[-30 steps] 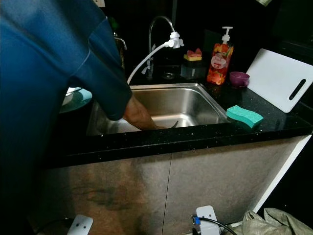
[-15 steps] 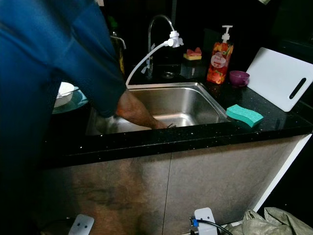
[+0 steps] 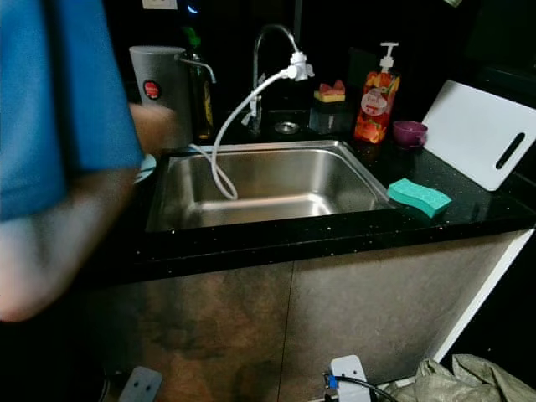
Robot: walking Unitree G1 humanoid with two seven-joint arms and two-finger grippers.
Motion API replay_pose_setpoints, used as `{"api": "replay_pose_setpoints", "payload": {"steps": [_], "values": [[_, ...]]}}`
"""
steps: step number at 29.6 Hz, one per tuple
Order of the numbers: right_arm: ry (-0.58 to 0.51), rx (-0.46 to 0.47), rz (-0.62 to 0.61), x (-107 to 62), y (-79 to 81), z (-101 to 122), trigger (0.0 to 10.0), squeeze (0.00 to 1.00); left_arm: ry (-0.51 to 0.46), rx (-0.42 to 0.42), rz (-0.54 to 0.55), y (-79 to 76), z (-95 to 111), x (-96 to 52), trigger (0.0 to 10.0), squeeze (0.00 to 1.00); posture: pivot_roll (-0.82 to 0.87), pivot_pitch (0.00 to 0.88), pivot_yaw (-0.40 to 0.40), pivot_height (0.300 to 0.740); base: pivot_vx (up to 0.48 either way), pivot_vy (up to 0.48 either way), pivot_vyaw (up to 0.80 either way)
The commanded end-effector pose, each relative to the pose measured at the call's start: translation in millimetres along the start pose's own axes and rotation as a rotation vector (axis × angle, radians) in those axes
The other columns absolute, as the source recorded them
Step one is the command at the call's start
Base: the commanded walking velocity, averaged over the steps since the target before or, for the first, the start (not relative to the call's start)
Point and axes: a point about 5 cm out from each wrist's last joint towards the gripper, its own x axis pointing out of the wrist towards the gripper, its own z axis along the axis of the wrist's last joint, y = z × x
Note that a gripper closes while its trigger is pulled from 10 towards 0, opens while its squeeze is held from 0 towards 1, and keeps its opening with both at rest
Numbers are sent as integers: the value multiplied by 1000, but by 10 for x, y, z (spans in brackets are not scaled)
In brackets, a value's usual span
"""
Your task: Kitchen organization
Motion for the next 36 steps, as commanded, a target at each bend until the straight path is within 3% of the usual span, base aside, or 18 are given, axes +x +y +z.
{"api": "replay_pose_setpoints", "payload": {"steps": [1, 36], "values": [[17, -10, 1, -11, -16, -32, 10000, 0, 22, 0, -10, -29, -49, -13, 10000, 0, 16, 98, -50, 740, 0, 0, 0], [11, -1, -10, 0, -39, -3, 10000, 0, 22, -2, -7, -24, -34, 3, 10000, 0, -3, 122, -59, 740, 0, 0, 0]]}}
